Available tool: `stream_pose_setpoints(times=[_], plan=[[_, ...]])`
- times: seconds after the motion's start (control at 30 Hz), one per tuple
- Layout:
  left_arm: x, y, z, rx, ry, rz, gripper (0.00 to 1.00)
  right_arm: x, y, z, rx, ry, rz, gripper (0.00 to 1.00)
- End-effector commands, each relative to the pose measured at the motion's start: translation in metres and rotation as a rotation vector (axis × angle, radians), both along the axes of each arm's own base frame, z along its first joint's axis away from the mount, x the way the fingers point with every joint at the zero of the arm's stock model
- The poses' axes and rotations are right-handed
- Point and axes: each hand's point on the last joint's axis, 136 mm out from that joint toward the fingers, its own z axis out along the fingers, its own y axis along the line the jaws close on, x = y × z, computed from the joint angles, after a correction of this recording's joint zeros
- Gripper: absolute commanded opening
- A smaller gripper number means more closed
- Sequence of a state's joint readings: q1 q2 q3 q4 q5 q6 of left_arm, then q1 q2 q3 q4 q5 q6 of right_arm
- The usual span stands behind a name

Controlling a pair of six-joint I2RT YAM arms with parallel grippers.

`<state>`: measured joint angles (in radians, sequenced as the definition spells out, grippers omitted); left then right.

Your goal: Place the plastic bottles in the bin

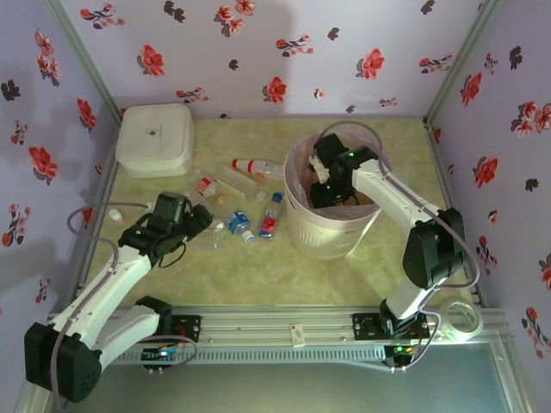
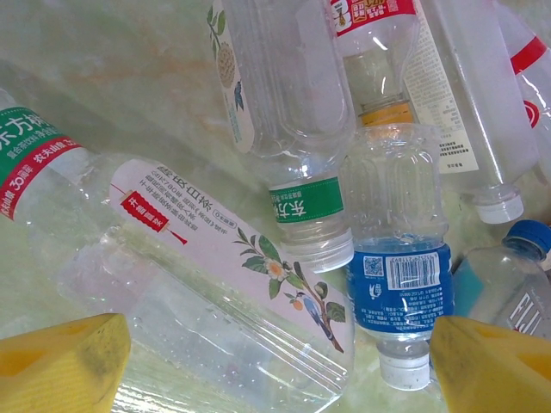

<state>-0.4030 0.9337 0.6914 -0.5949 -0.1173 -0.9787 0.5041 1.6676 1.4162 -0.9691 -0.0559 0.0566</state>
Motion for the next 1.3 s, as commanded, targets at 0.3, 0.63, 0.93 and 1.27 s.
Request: stream_pose_setpoints(times=[0.3,0.63,0.93,1.27], plan=[[-0.005,0.015,-0.008,-0.006,0.027,0.115,0.9,0.003,0.0,-0.005,0.005,-0.034,-0.018,0.68],[-0.016,0.028,-0.023,-0.062,0.097,0.29,0.92,0.003,-0.001,0.07,0.086,-0.18,-0.015,0.81],[-0.027,0.011,-0.042,-0.31,0.142,0.433,0.92,-0.005,-0.006,0.148,0.228,-0.37,-0.037,0.84],[-0.014,0.006,-0.057,-0.399,0.085,0.486,0.92,-0.016,-0.006,0.174,0.341,-0.427,-0.033,0.85]])
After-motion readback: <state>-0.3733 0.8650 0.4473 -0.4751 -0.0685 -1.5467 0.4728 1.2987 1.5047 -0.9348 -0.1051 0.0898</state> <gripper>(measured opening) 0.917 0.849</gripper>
